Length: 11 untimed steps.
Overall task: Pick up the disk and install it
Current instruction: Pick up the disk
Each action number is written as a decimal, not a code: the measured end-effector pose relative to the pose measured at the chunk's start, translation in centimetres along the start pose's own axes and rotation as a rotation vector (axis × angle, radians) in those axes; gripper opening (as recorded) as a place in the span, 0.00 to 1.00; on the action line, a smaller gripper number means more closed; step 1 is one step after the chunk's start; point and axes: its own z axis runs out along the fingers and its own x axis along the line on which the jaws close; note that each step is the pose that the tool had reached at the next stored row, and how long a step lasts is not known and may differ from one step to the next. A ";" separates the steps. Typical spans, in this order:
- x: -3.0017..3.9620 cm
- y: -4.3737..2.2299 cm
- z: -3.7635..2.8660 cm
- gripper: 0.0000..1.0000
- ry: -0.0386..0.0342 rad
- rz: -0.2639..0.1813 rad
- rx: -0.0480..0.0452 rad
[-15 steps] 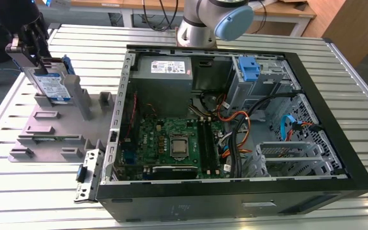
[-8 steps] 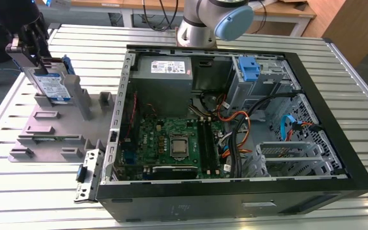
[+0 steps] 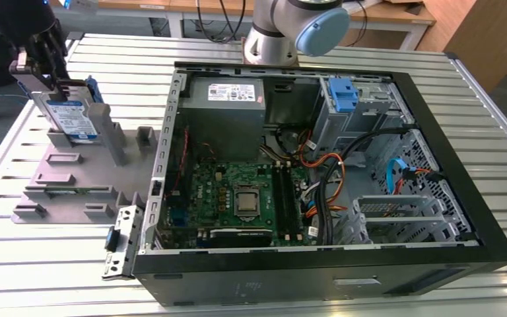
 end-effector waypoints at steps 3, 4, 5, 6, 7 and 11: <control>0.00 0.00 -0.06 0.45 -0.0001 0.000 0.0003; 0.00 0.00 -0.06 0.45 -0.0001 0.000 0.0004; 0.00 0.00 -0.07 0.45 -0.0001 0.000 0.0003; 0.00 0.00 -0.07 0.45 -0.0001 0.000 0.0003; 0.00 0.01 -0.07 0.45 -0.0001 0.000 0.0003; 0.00 0.00 -0.09 0.45 -0.0001 0.000 0.0002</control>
